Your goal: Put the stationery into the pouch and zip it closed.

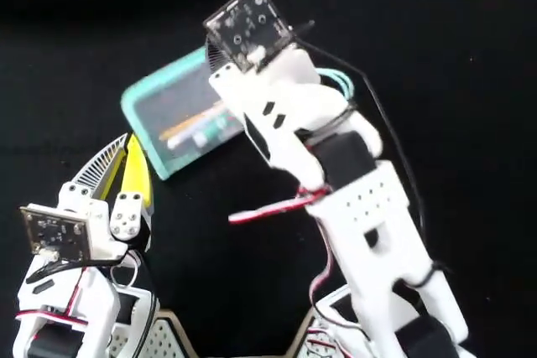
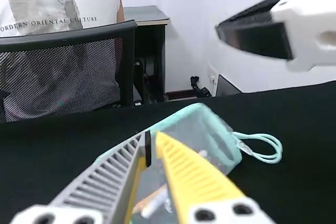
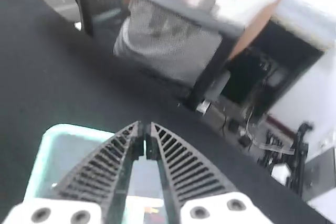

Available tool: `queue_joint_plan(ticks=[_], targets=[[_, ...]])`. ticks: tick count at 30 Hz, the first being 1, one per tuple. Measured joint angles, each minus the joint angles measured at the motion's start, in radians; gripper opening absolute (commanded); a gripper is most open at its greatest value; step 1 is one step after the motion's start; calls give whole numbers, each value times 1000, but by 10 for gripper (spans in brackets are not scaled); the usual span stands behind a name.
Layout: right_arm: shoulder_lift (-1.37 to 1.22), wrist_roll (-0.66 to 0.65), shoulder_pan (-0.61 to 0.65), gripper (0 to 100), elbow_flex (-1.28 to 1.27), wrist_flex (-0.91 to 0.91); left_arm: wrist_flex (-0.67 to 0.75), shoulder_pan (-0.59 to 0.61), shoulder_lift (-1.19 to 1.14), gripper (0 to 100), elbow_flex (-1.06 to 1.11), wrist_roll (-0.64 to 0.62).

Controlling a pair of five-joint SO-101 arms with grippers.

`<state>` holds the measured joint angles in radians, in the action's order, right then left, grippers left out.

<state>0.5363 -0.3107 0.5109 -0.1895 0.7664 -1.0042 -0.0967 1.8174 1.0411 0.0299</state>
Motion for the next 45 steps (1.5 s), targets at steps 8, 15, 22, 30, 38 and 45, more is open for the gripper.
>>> queue_joint_plan(ticks=[8,15,22,30,38,45], targets=[[77,-83,2,12,35,155,58,133,0,166,89,0],[49,-78,-129,128,-157,60,114,212,-3,166,227,0],[-358,-15,-382,180,-218,-222,118,146,-3,166,285,0],[-921,-114,-443,183,144,-138,118,120,-3,166,304,0],[-1267,-186,-442,184,623,135,118,120,-3,166,304,0],[-1502,-186,-445,184,1040,281,118,117,-3,166,304,0]])
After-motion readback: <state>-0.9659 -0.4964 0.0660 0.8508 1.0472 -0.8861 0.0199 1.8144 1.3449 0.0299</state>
